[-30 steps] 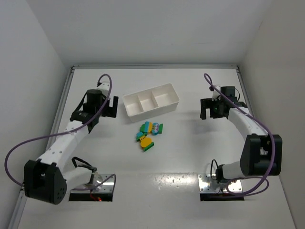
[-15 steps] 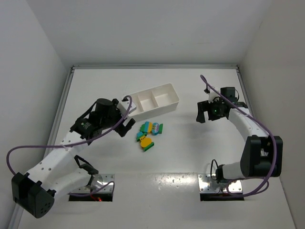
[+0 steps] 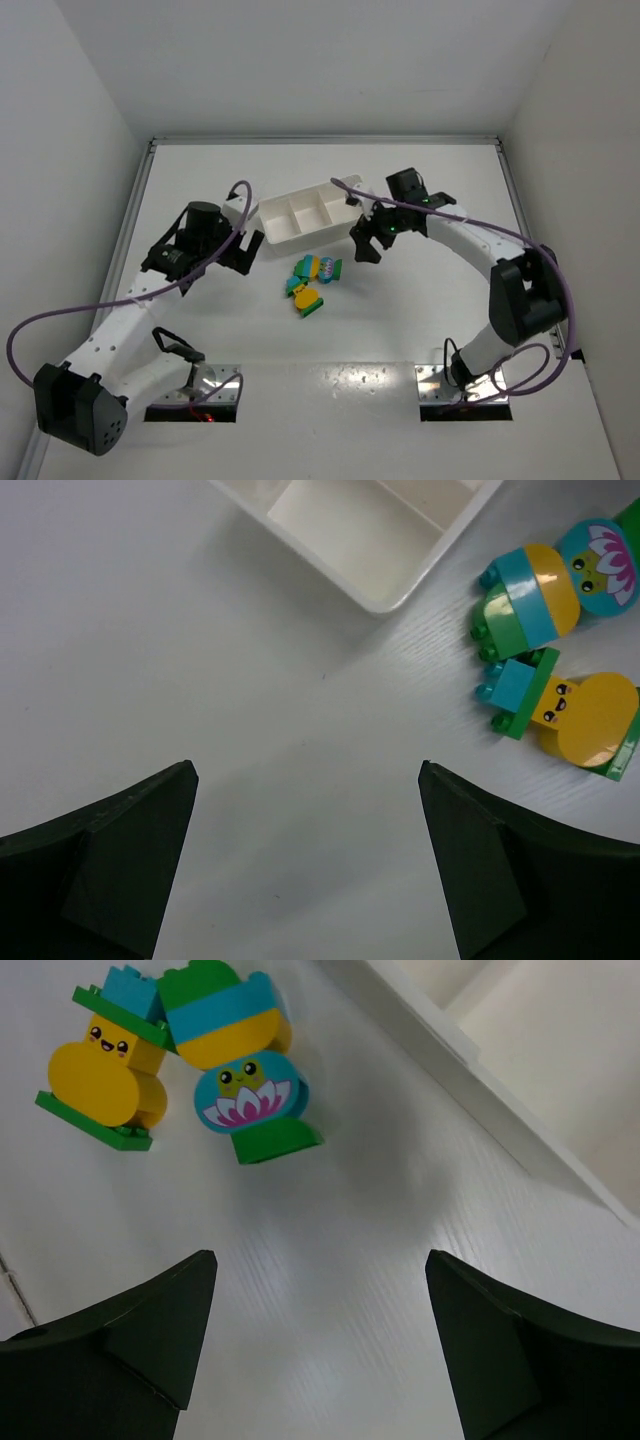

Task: Sort the legos into containers by color

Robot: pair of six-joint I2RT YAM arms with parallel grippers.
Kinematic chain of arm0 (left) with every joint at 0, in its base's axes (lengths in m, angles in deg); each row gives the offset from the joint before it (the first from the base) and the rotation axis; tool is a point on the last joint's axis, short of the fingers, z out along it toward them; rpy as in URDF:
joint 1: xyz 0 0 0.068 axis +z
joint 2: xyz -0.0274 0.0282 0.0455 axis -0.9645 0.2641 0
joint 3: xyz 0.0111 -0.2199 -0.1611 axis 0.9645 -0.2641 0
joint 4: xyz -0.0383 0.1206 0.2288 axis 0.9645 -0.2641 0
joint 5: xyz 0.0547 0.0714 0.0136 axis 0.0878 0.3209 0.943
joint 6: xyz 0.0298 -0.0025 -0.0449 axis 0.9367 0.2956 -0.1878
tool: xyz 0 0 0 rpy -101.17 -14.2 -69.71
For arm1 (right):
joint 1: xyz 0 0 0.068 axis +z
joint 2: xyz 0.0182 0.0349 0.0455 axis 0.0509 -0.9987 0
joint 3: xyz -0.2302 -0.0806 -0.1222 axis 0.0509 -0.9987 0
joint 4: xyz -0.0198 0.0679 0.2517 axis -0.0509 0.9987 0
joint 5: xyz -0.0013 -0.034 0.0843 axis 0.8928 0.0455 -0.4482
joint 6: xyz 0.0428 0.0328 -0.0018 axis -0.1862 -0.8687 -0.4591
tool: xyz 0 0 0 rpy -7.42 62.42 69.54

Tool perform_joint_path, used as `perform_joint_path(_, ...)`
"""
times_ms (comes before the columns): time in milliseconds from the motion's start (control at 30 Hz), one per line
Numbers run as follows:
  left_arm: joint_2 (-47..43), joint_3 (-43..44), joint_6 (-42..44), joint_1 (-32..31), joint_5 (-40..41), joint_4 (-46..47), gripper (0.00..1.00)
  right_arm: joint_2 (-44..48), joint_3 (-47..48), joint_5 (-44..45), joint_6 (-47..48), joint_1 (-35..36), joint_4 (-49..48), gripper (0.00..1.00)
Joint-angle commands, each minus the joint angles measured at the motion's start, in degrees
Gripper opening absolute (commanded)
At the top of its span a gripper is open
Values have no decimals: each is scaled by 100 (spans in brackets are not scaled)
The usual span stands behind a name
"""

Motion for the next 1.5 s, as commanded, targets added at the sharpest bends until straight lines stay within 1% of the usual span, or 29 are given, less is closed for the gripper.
perform_joint_path(0, 46, 405, -180, 379, -61, -50, 99, -315, 433, 95, 451, 351, -203, 85)
perform_joint_path(33, 98, 406, -267, 493, -61, -102, 99, -378, 434, 95, 547, 448, -151, 85)
perform_joint_path(67, 221, 475, -268, 711, -227, -155, 99, -379, 434, 174, 627, 666, -151, 84)
perform_joint_path(100, 274, 537, -372, 940, -280, -208, 99, -379, 364, 314, 706, 790, -307, 84)
perform_joint_path(133, 327, 538, -373, 942, -281, -260, 99, -379, 303, 393, 707, 905, -413, 84)
perform_joint_path(167, 327, 538, -373, 1160, -455, -261, 99, -379, 250, 481, 707, 1124, -493, 84)
perform_joint_path(267, 459, 590, -373, 1512, -579, -261, 99, -580, 188, 789, 707, 1467, -703, 84)
perform_joint_path(400, 600, 713, -373, 1881, -816, -261, 99, -844, 188, 1105, 575, 1801, -933, 84)
perform_joint_path(467, 723, 766, -242, 2057, -870, -261, 99, -1011, 257, 1254, 575, 1916, -994, 84)
perform_joint_path(500, 810, 766, -241, 2110, -1026, -261, 99, -1177, 258, 1255, 514, 1986, -1055, 84)
perform_joint_path(600, 942, 828, -180, 2234, -1142, -261, 99, -1415, 433, 1308, 382, 2048, -1214, 84)
perform_joint_path(733, 995, 828, -127, 2296, -1142, -261, 99, -1933, 1153, 1107, 241, 2049, -1092, 84)
perform_joint_path(833, 1057, 828, -74, 2409, -1203, -261, 99, -2285, 1567, 1054, 241, 2049, -1091, 90)
perform_joint_path(867, 1057, 828, -74, 2410, -1204, -261, 99, -2373, 1698, 1053, 189, 2049, -1030, 90)
perform_joint_path(900, 1057, 828, -74, 2410, -1204, -261, 99, -2548, 1952, 992, 188, 2049, -1030, 93)
perform_joint_path(1167, 1110, 713, -74, 2586, -1204, -208, 99, -3321, 3051, 887, 22, 1996, -766, 95)
perform_joint_path(1200, 1171, 713, -74, 2586, -1204, -208, 99, -3384, 3149, 886, 21, 1996, -618, 95)
perform_joint_path(1333, 1171, 713, -74, 2638, -1204, -208, 99, -3350, 3220, 886, 74, 1996, -485, 97)
perform_joint_path(1433, 1171, 713, -74, 2638, -1151, -156, 99, -2903, 2799, 825, 127, 1996, -485, 99)
perform_joint_path(1467, 1223, 713, -74, 2638, -1151, -155, 99, -2753, 2528, 825, 22, 1996, -485, 99)
